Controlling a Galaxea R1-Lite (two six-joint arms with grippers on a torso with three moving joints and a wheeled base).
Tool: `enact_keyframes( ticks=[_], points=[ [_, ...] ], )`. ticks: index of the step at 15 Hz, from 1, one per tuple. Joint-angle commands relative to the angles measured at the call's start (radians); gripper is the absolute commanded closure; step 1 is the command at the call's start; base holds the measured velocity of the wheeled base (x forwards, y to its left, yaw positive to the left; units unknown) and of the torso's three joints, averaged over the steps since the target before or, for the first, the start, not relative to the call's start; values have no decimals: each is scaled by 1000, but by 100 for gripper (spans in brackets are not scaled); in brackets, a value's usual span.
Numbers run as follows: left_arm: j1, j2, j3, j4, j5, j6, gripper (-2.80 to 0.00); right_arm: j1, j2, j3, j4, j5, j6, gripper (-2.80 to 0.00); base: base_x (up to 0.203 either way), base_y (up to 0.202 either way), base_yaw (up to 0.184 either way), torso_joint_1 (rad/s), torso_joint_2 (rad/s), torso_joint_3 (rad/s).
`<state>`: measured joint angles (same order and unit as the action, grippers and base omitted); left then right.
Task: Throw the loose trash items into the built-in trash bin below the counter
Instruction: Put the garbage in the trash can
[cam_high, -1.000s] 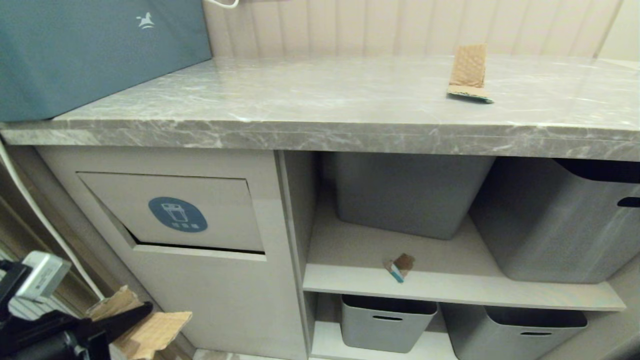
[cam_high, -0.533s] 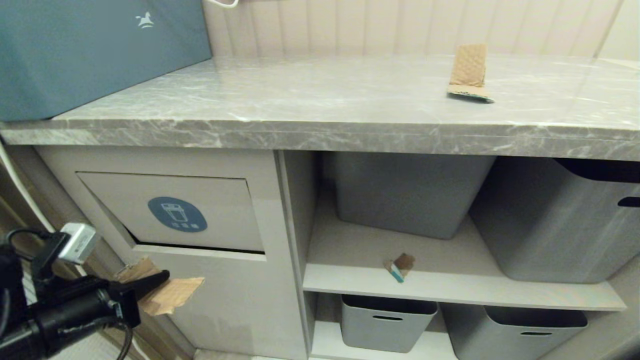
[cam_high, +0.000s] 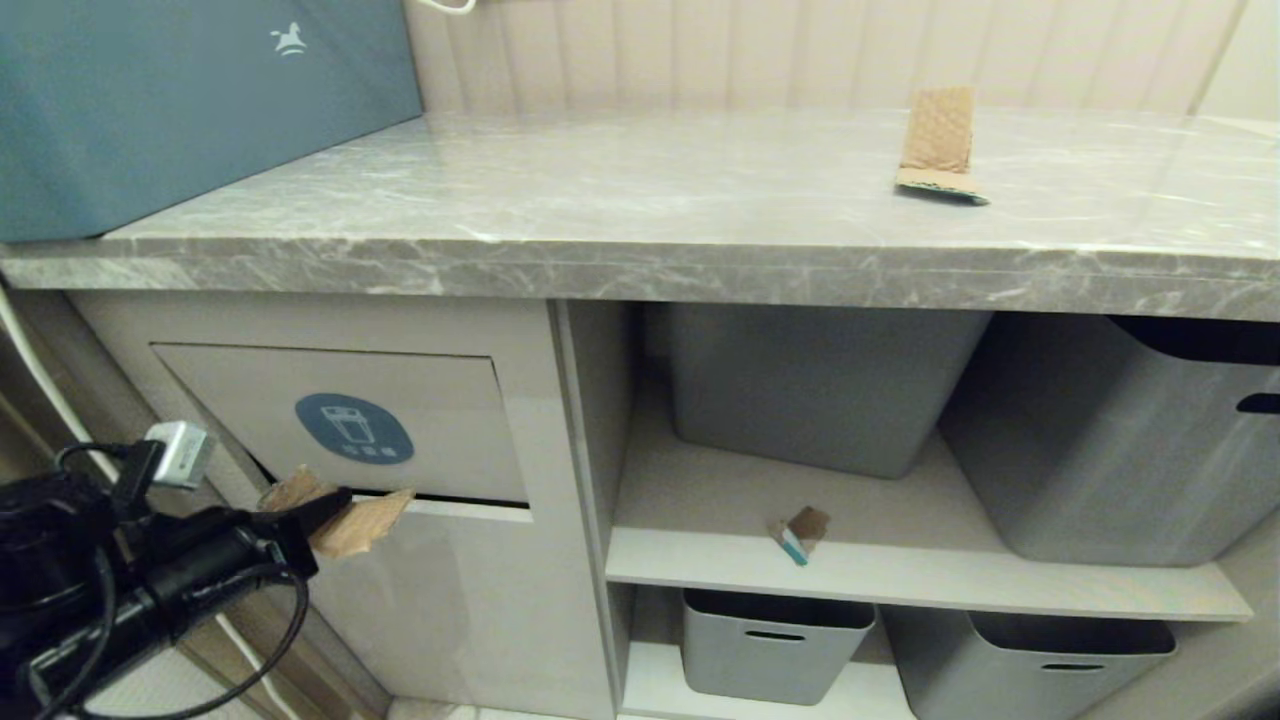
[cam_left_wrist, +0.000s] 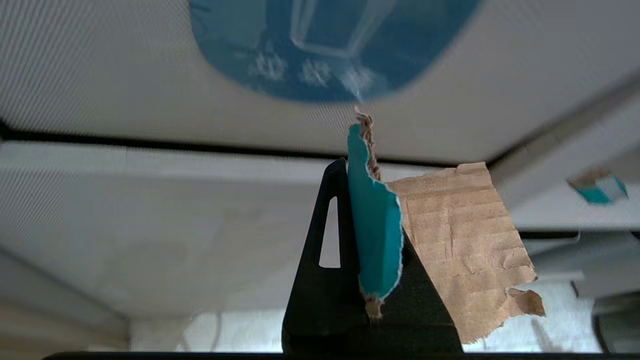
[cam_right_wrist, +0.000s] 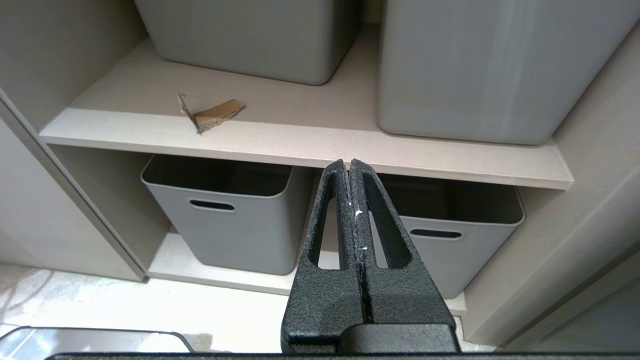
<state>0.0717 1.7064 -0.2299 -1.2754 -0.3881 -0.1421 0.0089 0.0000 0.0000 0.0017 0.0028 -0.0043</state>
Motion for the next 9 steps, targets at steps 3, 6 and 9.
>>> enact_keyframes(
  ticks=[3,6,9],
  points=[
    [-5,171,-70,-88,-2,-61,0,0,-2,0,0,0,0,0,0,0,0,0,0,0],
    [-9,226,-149,-105,-1,-66,0,0,-2,0,0,0,0,0,0,0,0,0,0,0],
    [-12,265,-217,-107,2,-70,0,0,-2,0,0,0,0,0,0,0,0,0,0,0]
  ],
)
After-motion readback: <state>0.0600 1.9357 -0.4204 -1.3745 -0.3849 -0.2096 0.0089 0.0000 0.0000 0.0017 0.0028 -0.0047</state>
